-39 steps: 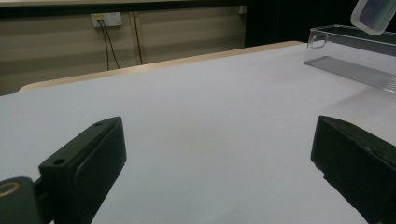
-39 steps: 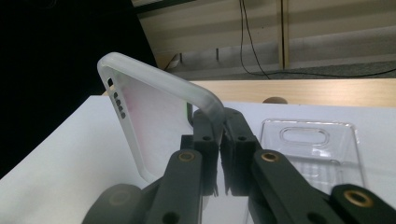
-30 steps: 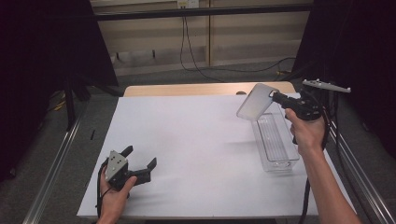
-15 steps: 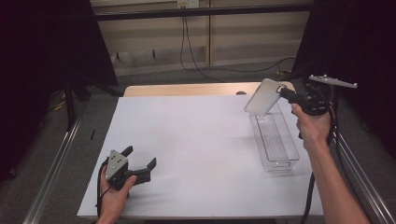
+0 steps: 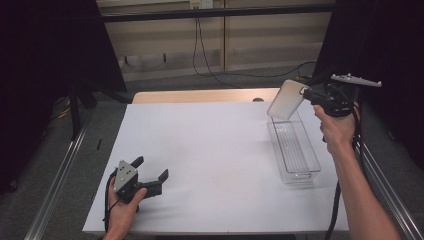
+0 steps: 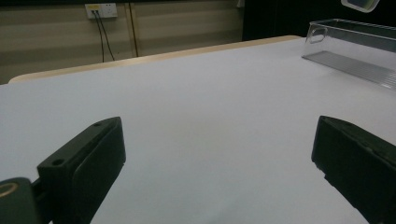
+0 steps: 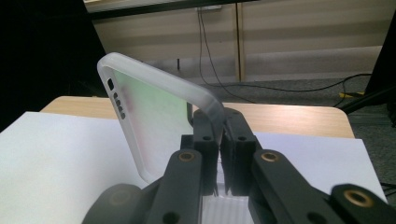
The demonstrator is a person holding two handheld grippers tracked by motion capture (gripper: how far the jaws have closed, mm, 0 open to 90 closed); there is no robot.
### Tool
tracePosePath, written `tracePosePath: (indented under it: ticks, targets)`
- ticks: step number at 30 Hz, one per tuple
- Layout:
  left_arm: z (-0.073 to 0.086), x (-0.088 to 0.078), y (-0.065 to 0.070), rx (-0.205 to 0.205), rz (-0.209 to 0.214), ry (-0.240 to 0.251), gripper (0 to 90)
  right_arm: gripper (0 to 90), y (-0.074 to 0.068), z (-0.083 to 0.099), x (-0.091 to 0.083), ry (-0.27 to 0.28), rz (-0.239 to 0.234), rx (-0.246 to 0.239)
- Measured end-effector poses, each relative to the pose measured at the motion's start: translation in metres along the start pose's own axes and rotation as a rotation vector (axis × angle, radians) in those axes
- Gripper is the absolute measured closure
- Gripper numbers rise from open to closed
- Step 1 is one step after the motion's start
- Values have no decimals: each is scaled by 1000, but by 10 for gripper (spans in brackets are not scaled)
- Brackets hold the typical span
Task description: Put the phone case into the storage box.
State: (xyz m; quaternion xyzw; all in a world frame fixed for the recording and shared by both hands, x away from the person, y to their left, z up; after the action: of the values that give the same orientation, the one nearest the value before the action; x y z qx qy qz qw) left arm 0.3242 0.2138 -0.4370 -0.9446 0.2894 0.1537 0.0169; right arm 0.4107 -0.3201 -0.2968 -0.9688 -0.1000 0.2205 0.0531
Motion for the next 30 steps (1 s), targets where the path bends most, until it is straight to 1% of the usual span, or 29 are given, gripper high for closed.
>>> tracePosePath:
  ticks: [6,10,18,20,22,25,30]
  targets:
    - [0,0,-1,-2,-2,2,30,853,8,2,6,3,19,-2]
    - [0,0,-1,-2,-3,1,30,853,11,2,9,12,47,-5]
    - [0,1,0,11,2,-8,29,853,14,3,21,-9,79,-67]
    - [0,1,0,9,0,-2,30,853,15,5,23,-13,84,-71]
    - [0,0,-1,12,-1,-2,30,853,16,6,25,-11,92,-86]
    - [0,1,-1,10,1,-3,30,853,17,6,28,-25,105,-96]
    - [0,1,1,14,5,-4,29,853,19,9,31,-35,106,-105]
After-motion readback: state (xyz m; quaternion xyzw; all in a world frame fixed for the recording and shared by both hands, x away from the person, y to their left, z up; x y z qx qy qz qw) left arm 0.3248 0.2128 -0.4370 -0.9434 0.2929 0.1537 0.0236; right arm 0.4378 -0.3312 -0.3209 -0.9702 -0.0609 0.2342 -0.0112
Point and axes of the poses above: each handheld gripper's, and its own axes: x roughly forward along the jaws, z roughly out of its underside, y roughly to its right, the point moved 1 cm from there along x, roughly forward along the jaws, and after that the axes turned 2 degrees about -x, right-handed, at the moved point
